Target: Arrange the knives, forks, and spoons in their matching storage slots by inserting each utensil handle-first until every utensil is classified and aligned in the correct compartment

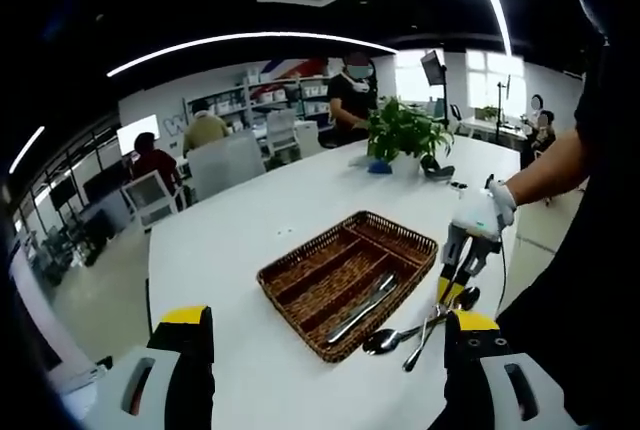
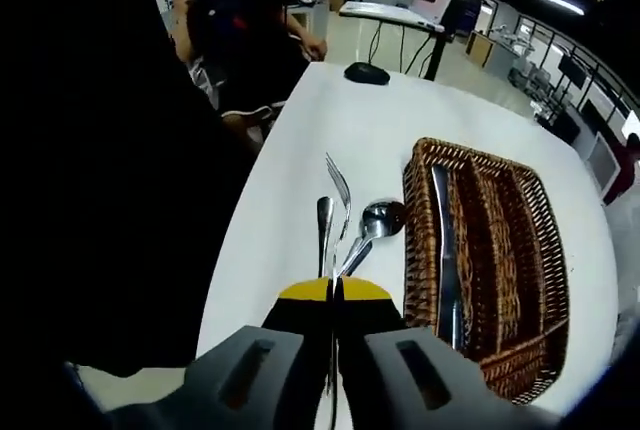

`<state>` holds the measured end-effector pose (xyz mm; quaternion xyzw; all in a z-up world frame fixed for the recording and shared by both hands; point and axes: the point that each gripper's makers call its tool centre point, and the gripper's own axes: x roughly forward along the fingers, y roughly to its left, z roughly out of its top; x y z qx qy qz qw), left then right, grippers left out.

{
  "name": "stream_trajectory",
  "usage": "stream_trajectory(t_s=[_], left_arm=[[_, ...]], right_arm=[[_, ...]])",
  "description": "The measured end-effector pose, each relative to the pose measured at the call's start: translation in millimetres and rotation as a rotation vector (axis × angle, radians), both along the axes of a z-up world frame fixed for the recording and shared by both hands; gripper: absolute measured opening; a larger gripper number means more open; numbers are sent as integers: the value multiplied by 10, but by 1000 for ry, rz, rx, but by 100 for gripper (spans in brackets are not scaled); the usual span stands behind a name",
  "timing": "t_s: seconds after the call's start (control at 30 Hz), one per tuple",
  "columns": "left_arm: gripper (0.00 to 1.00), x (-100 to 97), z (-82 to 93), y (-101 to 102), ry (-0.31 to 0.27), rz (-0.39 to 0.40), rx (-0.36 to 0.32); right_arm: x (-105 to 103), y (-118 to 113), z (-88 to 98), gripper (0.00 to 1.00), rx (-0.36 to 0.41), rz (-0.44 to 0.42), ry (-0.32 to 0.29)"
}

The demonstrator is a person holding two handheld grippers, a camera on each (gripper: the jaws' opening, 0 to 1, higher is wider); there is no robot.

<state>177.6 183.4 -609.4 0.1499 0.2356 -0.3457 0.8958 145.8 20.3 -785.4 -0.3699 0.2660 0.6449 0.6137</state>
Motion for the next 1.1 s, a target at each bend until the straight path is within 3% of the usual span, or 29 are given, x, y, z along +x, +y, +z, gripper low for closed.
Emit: stream_trajectory(t_s=[0.17,0.3,0.37,0.57,0.67,0.9,1.1], left_arm=[[100,13,-49,32,6,-9,-14],[100,85,-126,183,4,-26,-6],[100,119,-124,225,33,0,-37],[100,180,-114,295,9,-32,-27],[100,208,-122,362,23,-38,-67],[100,283,-142,459,15,-71,-110],[100,363,-159,528,41,-78,-127]], right_arm=[[69,58,271,0,10,-17,-28],[145,91,477,0,2,-55,-56],[157,117,611,0,3,-88,-55],[284,165,940,0,-23,-93,-151],[344,212,1083,0,-14,-121,-170],[390,228,1145,0,-54,-145,-227],[359,227,1214,0,-68,-137,-224]])
